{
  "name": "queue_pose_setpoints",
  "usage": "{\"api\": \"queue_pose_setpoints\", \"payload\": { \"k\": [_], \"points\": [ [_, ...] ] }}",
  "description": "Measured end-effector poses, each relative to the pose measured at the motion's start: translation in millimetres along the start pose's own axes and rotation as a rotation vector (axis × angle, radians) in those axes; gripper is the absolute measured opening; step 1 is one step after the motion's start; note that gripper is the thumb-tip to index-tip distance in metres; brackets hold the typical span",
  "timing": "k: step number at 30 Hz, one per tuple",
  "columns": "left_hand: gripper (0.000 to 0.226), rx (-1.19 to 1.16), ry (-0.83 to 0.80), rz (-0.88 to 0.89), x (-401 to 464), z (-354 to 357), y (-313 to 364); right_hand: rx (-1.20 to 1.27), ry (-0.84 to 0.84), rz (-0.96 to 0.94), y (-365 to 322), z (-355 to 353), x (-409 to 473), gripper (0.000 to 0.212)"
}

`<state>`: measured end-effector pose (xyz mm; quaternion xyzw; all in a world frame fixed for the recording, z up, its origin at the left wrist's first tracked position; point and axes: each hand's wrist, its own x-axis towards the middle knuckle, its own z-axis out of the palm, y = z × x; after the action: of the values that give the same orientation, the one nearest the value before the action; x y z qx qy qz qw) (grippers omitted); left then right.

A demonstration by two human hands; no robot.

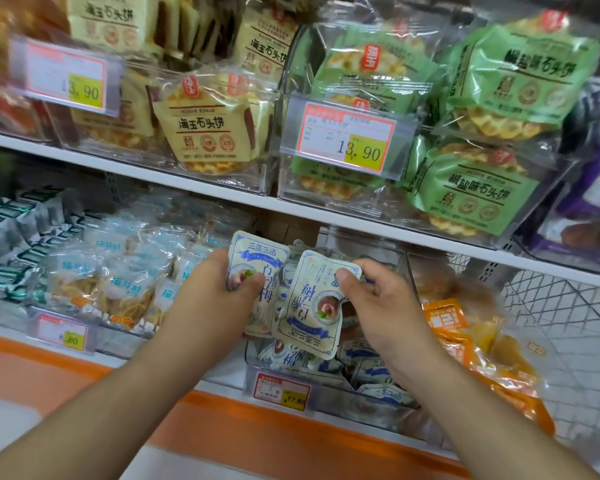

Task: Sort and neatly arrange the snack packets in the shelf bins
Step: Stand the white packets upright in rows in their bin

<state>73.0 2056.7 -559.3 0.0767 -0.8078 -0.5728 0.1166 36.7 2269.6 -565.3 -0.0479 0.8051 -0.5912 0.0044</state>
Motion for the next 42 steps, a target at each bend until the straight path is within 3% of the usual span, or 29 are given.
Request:
{"api": "queue_pose_setpoints", "payload": {
  "k": [4, 9, 15, 18, 21, 24, 28, 35, 42],
  "points": [
    [0.008, -0.078, -0.009, -0.01, -5.2, 1.0, 6.2, 0.048, 0.029, 0.005, -2.3, 1.7, -3.4, 0.03],
    [0.032, -0.253, -0.236, -0.125, -16.6, 9.1, 15.8, 0.092, -0.061, -0.015, -8.2, 8.6, -12.4, 0.018],
    [0.036, -0.536, -0.111, -0.148, -16.9, 6.6, 19.9, 0.274, -0.188, 0.167, -9.4, 7.1, -15.5, 0.034],
    [0.024, -0.402, -0.048, -0.128, -11.6, 4.2, 11.1, 0.305, -0.08, 0.186, -3.9, 2.3, -11.2, 0.031],
    [0.011, -0.174, 0.081, -0.057, -1.9, -4.0, 0.8, 0.0, 0.046, 0.076, 1.0, -6.7, 0.0, 0.021],
    [0.013, -0.046, 0.101, -0.023, 5.6, -11.5, -7.7, -0.41, -0.02, -0.005, 3.6, -10.2, 3.1, 0.018],
    [0.013, 0.035, 0.056, 0.006, 7.0, -11.3, -12.3, -0.605, -0.077, -0.11, 14.2, 8.9, 8.9, 0.028],
    [0.016, 0.058, -0.052, 0.028, 6.0, -9.0, -15.5, -0.831, -0.236, -0.34, 33.8, 42.7, 12.1, 0.016],
    [0.012, -0.071, -0.12, 0.025, 3.4, -10.9, -12.1, -0.837, -0.204, -0.251, 32.0, 28.9, 13.3, 0.03]
  ]
}}
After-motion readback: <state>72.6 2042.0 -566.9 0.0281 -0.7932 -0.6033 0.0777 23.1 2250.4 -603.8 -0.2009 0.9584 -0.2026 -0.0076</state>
